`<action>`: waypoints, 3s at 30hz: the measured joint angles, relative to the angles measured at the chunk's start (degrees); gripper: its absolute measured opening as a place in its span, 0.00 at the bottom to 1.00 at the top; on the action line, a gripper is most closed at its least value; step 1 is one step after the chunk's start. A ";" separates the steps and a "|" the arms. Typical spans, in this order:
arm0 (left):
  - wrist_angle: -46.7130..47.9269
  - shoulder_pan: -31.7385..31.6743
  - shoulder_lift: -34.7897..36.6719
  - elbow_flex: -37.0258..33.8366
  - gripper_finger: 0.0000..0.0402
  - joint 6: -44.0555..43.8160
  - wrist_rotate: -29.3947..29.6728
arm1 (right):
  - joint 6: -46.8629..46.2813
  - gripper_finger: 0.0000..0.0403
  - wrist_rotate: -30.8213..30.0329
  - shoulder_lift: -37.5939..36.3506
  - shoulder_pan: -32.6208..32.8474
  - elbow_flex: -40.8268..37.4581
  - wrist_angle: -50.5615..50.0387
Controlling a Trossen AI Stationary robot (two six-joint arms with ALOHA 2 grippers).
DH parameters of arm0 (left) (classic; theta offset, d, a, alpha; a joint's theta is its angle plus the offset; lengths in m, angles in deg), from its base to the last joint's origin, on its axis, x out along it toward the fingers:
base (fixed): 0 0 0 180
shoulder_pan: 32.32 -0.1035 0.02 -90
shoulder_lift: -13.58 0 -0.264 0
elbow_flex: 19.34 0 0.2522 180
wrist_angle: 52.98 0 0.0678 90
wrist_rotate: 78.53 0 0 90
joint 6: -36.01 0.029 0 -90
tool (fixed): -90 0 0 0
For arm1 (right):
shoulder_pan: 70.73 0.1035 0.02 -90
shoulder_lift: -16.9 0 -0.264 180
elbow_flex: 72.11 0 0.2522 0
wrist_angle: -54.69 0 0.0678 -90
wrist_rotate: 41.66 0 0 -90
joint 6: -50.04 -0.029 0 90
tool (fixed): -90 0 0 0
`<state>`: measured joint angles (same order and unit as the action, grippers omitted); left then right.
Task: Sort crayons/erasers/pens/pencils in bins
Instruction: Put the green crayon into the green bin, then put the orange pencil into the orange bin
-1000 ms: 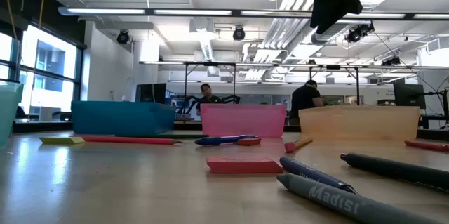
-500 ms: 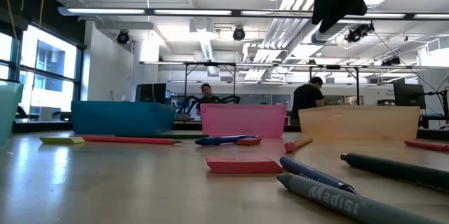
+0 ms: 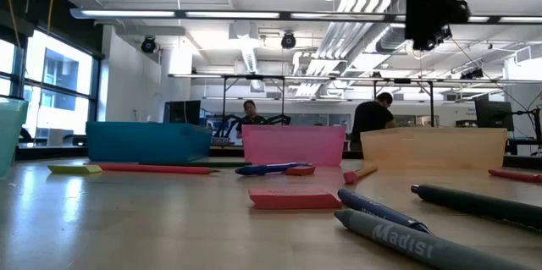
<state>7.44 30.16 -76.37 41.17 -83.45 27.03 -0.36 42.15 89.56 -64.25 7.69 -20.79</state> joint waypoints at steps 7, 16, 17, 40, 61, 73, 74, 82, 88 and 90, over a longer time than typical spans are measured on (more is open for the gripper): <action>-1.20 -0.51 0.00 -0.02 0.15 2.72 -0.67 | -14.05 0.34 -2.62 0.00 5.07 -4.11 1.25; -1.33 -1.75 0.61 -0.02 0.34 2.73 -2.71 | -28.31 0.34 -2.44 0.00 8.06 -10.07 1.21; -1.50 -1.75 1.15 -0.02 0.36 3.04 -2.85 | -29.62 0.34 -2.25 0.00 8.39 -10.72 1.26; 10.79 -3.27 28.53 0.07 0.40 7.73 24.01 | -41.15 0.34 -2.61 0.28 10.10 -12.66 -3.94; 11.85 -39.24 43.31 0.07 0.40 45.85 19.75 | -15.16 0.34 0.72 0.24 -5.15 -12.64 -4.02; 11.86 -54.66 43.74 0.07 0.40 55.47 13.37 | 23.91 0.34 2.94 0.24 -9.54 -12.59 21.02; 11.87 -55.75 43.74 0.07 0.40 56.08 12.97 | 26.71 0.34 3.20 0.24 -9.62 -12.56 22.62; 11.87 -63.03 43.74 0.07 0.40 60.77 6.36 | 46.19 0.34 1.93 1.64 -9.35 -7.20 25.75; 11.87 -64.84 43.74 0.07 0.40 63.15 4.53 | 57.42 0.34 3.39 7.85 -9.35 -0.38 22.00; 11.87 -65.14 43.74 0.07 0.40 64.00 4.55 | 61.13 0.34 4.24 10.07 -9.35 0.92 19.05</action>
<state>19.31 -34.98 -32.63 41.23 -19.45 31.59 60.77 46.39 99.63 -73.60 8.61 -1.74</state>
